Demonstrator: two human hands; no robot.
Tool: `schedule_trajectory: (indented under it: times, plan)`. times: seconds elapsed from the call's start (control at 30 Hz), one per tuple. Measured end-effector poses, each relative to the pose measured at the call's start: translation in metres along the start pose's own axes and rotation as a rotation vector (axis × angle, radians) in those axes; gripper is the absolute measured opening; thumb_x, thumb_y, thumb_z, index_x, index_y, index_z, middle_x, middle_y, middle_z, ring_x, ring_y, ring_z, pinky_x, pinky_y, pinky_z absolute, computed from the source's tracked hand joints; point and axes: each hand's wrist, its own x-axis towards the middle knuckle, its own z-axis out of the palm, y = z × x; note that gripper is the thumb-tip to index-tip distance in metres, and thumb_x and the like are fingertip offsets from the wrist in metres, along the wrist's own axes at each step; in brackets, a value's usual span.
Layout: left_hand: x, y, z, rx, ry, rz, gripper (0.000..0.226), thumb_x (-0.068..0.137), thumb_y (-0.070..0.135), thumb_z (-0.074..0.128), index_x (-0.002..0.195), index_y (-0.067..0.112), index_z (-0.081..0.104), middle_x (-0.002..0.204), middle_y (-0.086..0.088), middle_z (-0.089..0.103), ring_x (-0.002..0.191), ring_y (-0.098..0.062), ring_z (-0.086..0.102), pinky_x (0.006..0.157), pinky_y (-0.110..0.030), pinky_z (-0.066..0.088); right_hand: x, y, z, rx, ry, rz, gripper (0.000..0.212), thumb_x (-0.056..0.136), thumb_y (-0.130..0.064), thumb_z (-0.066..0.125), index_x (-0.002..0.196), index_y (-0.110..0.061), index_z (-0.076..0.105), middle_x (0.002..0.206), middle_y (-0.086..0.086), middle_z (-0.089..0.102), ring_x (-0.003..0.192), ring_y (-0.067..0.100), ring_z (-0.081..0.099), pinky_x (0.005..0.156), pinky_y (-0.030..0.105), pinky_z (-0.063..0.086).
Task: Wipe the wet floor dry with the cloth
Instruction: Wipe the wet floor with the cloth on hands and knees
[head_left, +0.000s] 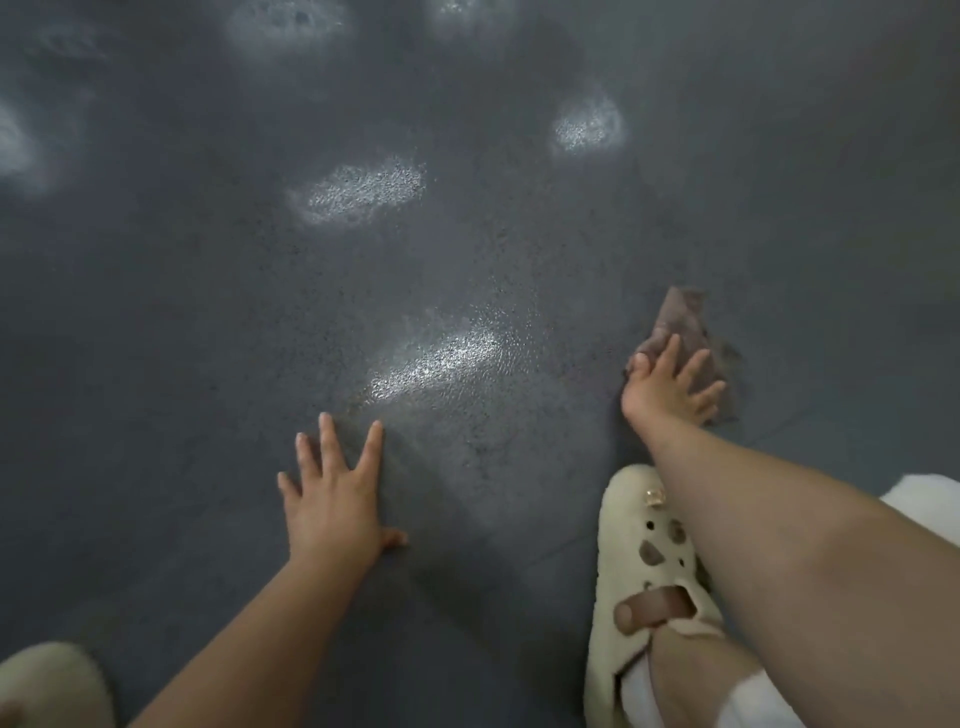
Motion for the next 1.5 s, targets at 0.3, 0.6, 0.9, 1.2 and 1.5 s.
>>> schedule_trajectory:
  times: [0.3,0.6,0.9,1.2,1.5]
  plan:
    - [-0.029,-0.011,0.035,-0.189,0.104,-0.157,0.113,0.073,0.060,0.068,0.150,0.029,-0.010,0.155,-0.018,-0.020,0.144,-0.037,-0.008,0.116,-0.051,0.013,-0.115,-0.049,0.063,-0.050,-0.032,-0.264,0.056,0.101,-0.044,0.019,0.150,-0.034,-0.006,0.158,0.003,-0.018,0.140,0.045,-0.016,0.112,0.060,-0.003]
    - [-0.056,-0.038,0.047,-0.178,-0.073,-0.240,0.120,0.073,0.053,0.073,0.148,0.029,-0.017,0.152,-0.017,-0.029,0.143,-0.037,-0.015,0.115,-0.052,0.008,-0.168,-0.007,0.097,-0.385,-0.071,-0.966,0.057,0.100,-0.044,0.023,0.150,-0.034,-0.002,0.159,0.003,-0.014,0.141,0.043,-0.016,0.113,0.054,-0.007]
    - [-0.064,-0.052,0.048,-0.242,-0.076,-0.319,0.117,0.075,0.048,0.074,0.148,0.032,-0.017,0.152,-0.018,-0.027,0.143,-0.042,-0.010,0.113,-0.058,0.012,-0.083,-0.015,0.048,-0.100,0.008,-0.276,0.058,0.101,-0.044,0.025,0.152,-0.031,0.001,0.159,0.000,-0.013,0.142,0.043,-0.011,0.114,0.054,-0.002]
    - [-0.074,-0.078,0.064,-0.312,0.014,-0.343,0.122,0.073,0.056,0.071,0.150,0.014,-0.014,0.156,-0.009,-0.021,0.145,-0.032,-0.008,0.117,-0.040,0.012,-0.225,-0.047,0.117,-0.337,-0.066,-0.906,0.057,0.100,-0.044,0.024,0.150,-0.036,-0.003,0.158,0.004,-0.017,0.139,0.045,-0.020,0.110,0.059,-0.011]
    - [-0.086,-0.110,0.075,-0.455,0.063,-0.264,0.112,0.079,0.033,0.074,0.150,0.006,-0.008,0.156,0.003,-0.024,0.146,-0.017,-0.006,0.116,-0.028,0.013,-0.216,-0.052,0.129,-0.507,-0.026,-1.301,0.062,0.092,-0.053,0.014,0.150,-0.032,0.015,0.160,0.006,0.006,0.141,0.050,-0.003,0.113,0.059,0.001]
